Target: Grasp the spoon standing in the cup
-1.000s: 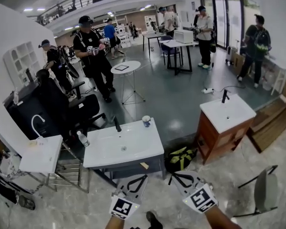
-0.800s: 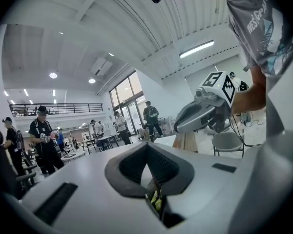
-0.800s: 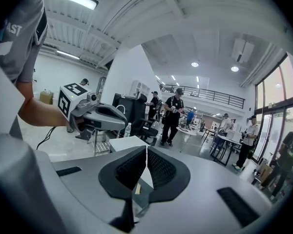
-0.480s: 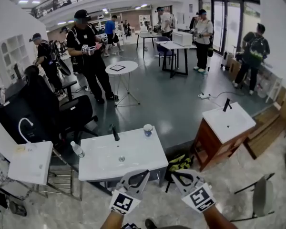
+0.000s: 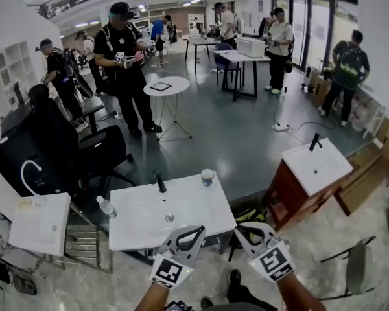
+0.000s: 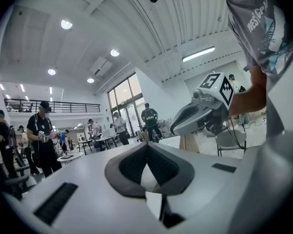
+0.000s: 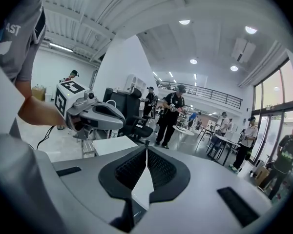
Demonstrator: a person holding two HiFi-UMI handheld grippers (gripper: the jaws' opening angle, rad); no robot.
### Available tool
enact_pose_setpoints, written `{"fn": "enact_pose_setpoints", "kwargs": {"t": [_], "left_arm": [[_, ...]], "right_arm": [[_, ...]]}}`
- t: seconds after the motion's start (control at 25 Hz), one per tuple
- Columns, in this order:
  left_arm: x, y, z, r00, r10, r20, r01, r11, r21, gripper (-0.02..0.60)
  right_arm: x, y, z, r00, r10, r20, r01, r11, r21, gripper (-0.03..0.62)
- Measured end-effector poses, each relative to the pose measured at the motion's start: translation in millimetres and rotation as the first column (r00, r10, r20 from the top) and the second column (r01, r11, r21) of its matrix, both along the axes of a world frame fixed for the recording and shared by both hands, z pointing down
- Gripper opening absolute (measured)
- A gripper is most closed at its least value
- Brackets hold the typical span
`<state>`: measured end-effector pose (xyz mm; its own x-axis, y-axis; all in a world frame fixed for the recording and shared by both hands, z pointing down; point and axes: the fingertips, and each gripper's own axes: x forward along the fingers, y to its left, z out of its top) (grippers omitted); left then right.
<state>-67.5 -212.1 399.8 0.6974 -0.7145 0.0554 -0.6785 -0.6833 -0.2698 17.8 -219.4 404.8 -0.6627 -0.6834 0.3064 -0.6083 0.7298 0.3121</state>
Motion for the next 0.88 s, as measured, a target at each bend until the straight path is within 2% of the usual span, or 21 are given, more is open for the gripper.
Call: {"fn": "enact_pose_setpoints", "kwargs": {"t": [0.6, 0.88], "left_arm": [[-18.4, -83.4, 17.5, 0.995, -0.094, 0.032, 0.095, 0.995, -0.024, 0.002], [-16.2, -129.9, 35.4, 0.992, -0.121, 0.026, 0.122, 0.992, -0.043, 0.002]], "right_arm": [[-11.3, -102.1, 25.4, 0.998, -0.070, 0.006, 0.070, 0.997, -0.024, 0.034], [-12.9, -159.2, 56.0, 0.995, -0.101, -0.028, 0.099, 0.994, -0.051, 0.034]]}}
